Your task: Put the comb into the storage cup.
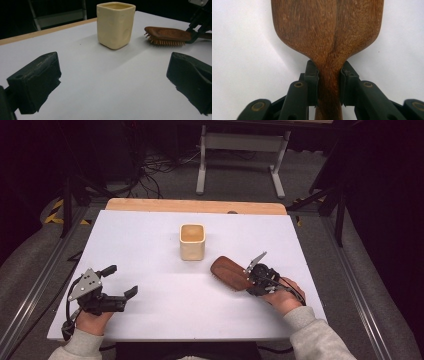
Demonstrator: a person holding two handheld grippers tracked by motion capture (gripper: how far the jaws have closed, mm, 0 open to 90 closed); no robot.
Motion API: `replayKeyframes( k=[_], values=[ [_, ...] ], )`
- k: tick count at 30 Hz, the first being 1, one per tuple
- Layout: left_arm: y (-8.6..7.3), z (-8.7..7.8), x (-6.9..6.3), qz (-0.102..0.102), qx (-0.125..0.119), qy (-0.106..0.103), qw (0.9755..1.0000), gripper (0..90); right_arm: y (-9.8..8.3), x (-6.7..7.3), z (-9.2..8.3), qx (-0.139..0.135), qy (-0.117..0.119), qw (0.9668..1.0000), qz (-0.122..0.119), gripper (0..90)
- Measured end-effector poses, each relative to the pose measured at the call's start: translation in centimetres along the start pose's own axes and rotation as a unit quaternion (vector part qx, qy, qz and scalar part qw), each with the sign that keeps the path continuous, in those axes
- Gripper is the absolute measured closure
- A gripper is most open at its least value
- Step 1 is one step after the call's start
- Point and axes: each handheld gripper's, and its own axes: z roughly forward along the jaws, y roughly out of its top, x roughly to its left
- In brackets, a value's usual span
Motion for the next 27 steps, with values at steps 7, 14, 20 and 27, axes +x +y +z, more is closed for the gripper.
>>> replayKeyframes(
  k=[7, 14, 20, 27],
  values=[
    [0.0, 0.0, 0.0, -0.005, -0.011, -0.005, 0.9999, 0.2, -0.3, 0.5, -0.4, -0.028, -0.016, 0.9994, -0.015, 72.5],
    [0.0, 0.1, -0.1, 0.007, 0.005, -0.014, 0.9999, 1.1, -0.3, 1.1, -1.7, -0.085, -0.02, 0.9958, -0.029, 72.5],
    [0.0, -0.2, -0.1, 0.006, -0.006, -0.024, 0.9997, 4.0, -0.3, 1.5, -3.0, -0.138, -0.023, 0.9898, -0.029, 72.4],
    [0.0, -0.2, -0.1, -0.015, -0.01, -0.035, 0.9992, 4.4, -0.3, 2.6, -4.0, -0.21, -0.025, 0.9765, -0.04, 72.4]
  ],
)
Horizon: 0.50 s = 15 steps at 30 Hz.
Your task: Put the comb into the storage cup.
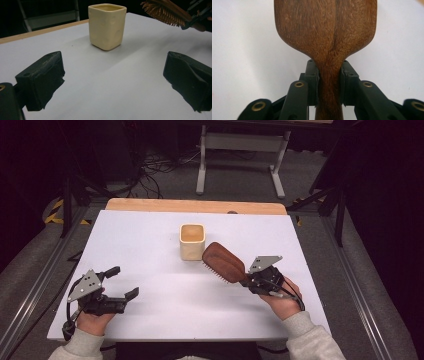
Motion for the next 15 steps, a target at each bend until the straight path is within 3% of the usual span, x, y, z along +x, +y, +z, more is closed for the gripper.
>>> replayKeyframes(
  k=[7, 11, 12, 15],
  values=[
    [0.0, -0.1, 0.1, 0.003, -0.004, 0.007, 1.0, 3.8, 0.3, 0.9, -0.3, -0.061, 0.003, 0.9981, 0.002, 72.4],
    [0.0, 0.0, 0.1, -0.007, -0.002, -0.002, 1.0, 2.9, 0.2, 1.1, -0.2, -0.096, 0.009, 0.9953, 0.01, 72.4],
    [0.0, -0.1, 0.2, -0.019, -0.006, -0.01, 0.9997, 2.5, 0.2, 1.3, -0.2, -0.102, 0.005, 0.9947, 0.011, 72.4],
    [0.1, -0.1, 0.2, -0.018, -0.01, -0.008, 0.9998, 1.9, 0.1, 1.5, -0.1, -0.118, 0.006, 0.993, 0.011, 72.3]
  ],
)
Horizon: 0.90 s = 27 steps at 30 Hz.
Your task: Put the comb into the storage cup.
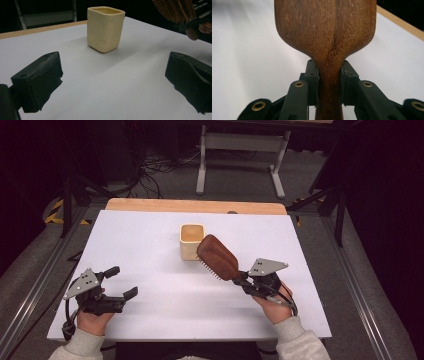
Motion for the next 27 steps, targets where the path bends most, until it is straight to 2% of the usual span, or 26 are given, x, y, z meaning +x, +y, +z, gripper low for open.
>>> replayKeyframes(
  k=[1, 5, 9, 14, 17, 18, 21, 24, 27],
  values=[
    [0.0, 0.0, 0.0, 0.001, 0.0, 0.001, 1.0, 1.1, -0.1, 0.2, 0.1, -0.019, 0.005, 0.9998, 0.004, 72.4],
    [0.1, 0.4, -0.1, 0.004, 0.007, -0.007, 0.9999, 0.5, -0.2, 0.6, 0.6, -0.039, 0.01, 0.9992, 0.004, 72.3],
    [0.4, 0.9, -0.6, 0.018, 0.023, -0.012, 0.9995, 0.2, -0.2, 1.2, 1.3, -0.06, 0.018, 0.998, -0.003, 72.3],
    [0.6, 1.3, -1.0, 0.02, 0.024, -0.026, 0.9992, 0.3, -0.1, 1.6, 1.7, -0.074, 0.02, 0.997, -0.006, 72.3],
    [1.1, 1.7, -1.2, 0.011, 0.027, -0.042, 0.9987, 0.6, -0.1, 1.9, 2.0, -0.076, 0.022, 0.9968, -0.012, 72.3],
    [1.2, 1.9, -1.3, 0.01, 0.024, -0.045, 0.9986, 0.6, 0.0, 2.0, 2.2, -0.074, 0.029, 0.9968, -0.013, 72.3],
    [1.9, 2.5, -1.7, 0.004, 0.01, -0.061, 0.9981, 0.2, 0.0, 2.2, 2.5, -0.074, 0.027, 0.9968, -0.014, 72.3],
    [2.7, 3.3, -2.0, -0.003, 0.021, -0.066, 0.9976, 0.2, 0.0, 2.4, 2.6, -0.077, 0.026, 0.9965, -0.017, 72.3],
    [3.4, 4.0, -2.2, 0.001, 0.026, -0.069, 0.9973, 0.2, 0.0, 2.6, 2.8, -0.08, 0.025, 0.9963, -0.021, 72.2]
  ],
)
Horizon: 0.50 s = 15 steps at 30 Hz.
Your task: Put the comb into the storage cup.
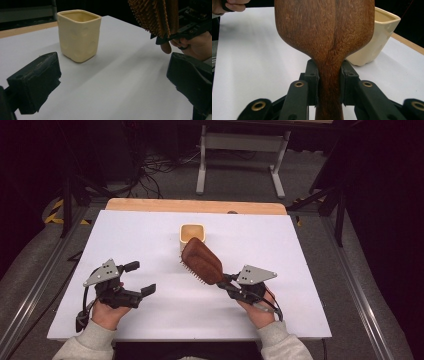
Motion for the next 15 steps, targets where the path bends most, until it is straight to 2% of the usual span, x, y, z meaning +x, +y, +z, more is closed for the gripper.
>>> replayKeyframes(
  k=[5, 7, 11, 15],
  values=[
    [1.1, 1.0, -0.4, 0.006, -0.008, -0.011, 0.9999, 0.1, -0.1, 0.3, 0.4, -0.002, -0.003, 1.0, -0.006, 72.3],
    [1.7, 1.6, -0.6, 0.011, -0.003, -0.016, 0.9998, 0.1, -0.1, 0.5, 0.6, -0.003, -0.001, 1.0, -0.007, 72.3],
    [2.6, 2.7, -1.0, 0.008, 0.01, -0.024, 0.9996, 0.1, -0.1, 0.7, 0.8, -0.004, 0.001, 1.0, -0.009, 72.3],
    [3.1, 3.6, -1.5, 0.01, 0.008, -0.028, 0.9995, 0.0, -0.2, 0.8, 0.9, -0.008, -0.001, 0.9999, -0.009, 72.3]
  ],
)
